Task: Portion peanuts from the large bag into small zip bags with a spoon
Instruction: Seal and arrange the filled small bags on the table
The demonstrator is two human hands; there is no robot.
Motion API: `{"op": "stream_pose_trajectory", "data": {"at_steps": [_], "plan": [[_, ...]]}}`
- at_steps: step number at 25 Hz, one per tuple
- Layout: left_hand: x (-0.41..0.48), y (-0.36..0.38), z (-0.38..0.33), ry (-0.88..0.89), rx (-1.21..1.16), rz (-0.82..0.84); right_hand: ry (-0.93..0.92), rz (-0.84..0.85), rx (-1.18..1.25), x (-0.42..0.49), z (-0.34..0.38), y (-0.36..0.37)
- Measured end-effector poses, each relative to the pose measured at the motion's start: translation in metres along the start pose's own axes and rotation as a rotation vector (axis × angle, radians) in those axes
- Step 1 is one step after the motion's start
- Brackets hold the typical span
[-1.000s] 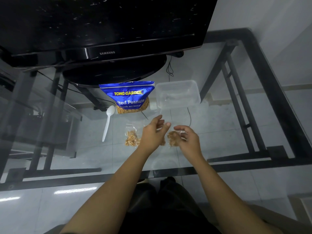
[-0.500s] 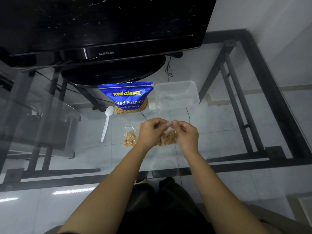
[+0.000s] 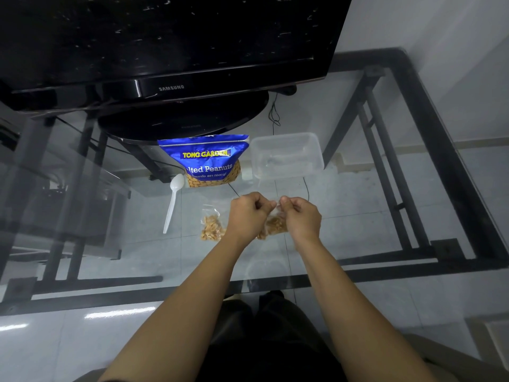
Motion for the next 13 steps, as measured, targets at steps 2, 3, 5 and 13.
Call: {"op": "stream_pose_trajectory", "data": {"at_steps": [2, 3, 5, 13], "plan": [[-0.001, 0.001, 0.0, -0.008, 0.003, 0.005, 0.008, -0.007, -0.012, 0.002, -0.002, 0.0], [0.0, 0.002, 0.001, -0.012, 0.005, 0.005, 0.013, -0.008, -0.004, 0.003, -0.003, -0.001], [0.0, 0.0, 0.004, -0.032, 0.007, -0.014, 0.032, 0.036, 0.054, 0.004, -0.003, -0.002], [-0.017, 0.016, 0.036, -0.27, -0.377, 0.223, 0.266, 0.26, 0.446, 0.007, -0.014, 0.009]]}}
Point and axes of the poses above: each hand's wrist, its own x-axis towards the middle knuckle, its own y-axis out of the palm, z = x × y, the point moved 8 cm from there along x, towards the middle knuckle, and after that the axes turned 4 degrees about -x, right-handed, at the moved point
